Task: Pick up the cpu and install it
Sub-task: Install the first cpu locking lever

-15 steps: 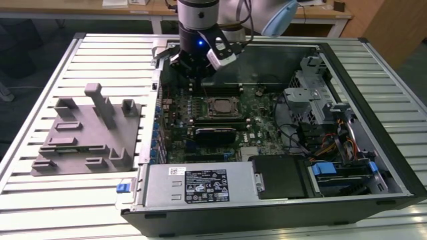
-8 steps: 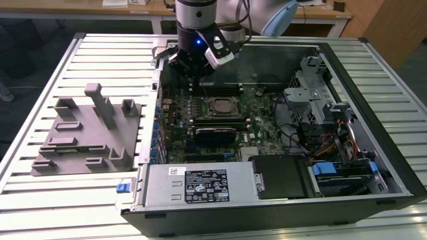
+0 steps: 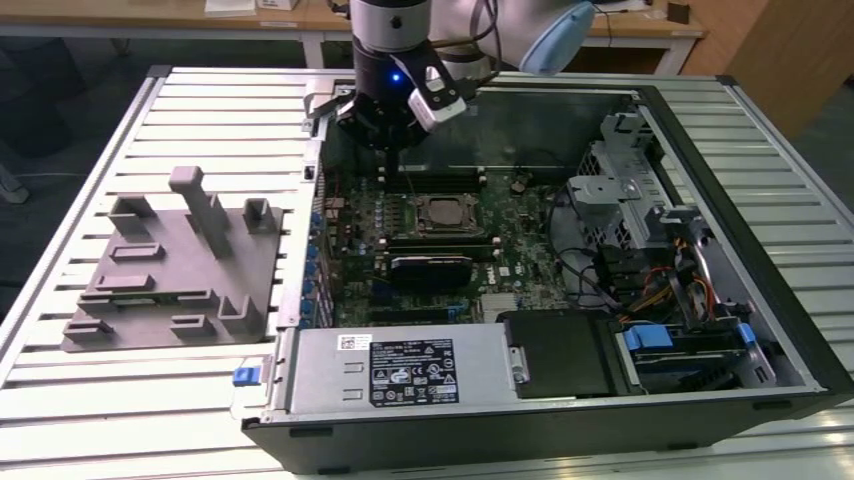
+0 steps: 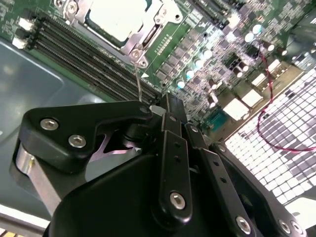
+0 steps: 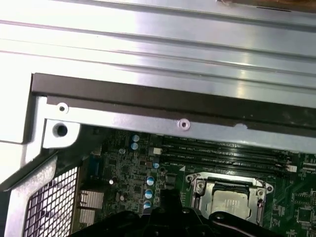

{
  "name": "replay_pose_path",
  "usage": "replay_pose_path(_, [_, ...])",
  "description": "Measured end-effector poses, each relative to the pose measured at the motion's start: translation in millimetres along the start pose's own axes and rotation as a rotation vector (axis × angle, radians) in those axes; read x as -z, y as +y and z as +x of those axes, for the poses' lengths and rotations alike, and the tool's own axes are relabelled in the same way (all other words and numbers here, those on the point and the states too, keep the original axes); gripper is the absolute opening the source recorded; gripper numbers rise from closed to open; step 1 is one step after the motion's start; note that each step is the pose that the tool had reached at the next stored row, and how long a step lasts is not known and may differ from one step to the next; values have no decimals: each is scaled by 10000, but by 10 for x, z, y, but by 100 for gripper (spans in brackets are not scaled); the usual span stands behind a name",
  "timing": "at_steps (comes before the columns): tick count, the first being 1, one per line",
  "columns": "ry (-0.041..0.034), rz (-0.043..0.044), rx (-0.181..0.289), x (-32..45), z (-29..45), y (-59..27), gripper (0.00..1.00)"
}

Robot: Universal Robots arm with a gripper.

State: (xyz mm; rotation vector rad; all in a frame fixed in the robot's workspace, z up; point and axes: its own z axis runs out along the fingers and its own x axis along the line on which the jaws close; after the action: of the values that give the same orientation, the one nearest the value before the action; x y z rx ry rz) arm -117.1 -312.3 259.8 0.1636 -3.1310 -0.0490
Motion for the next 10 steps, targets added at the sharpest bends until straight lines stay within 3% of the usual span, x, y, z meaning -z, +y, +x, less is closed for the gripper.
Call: replay_pose_path(10, [0, -1, 10, -1, -70, 32, 11])
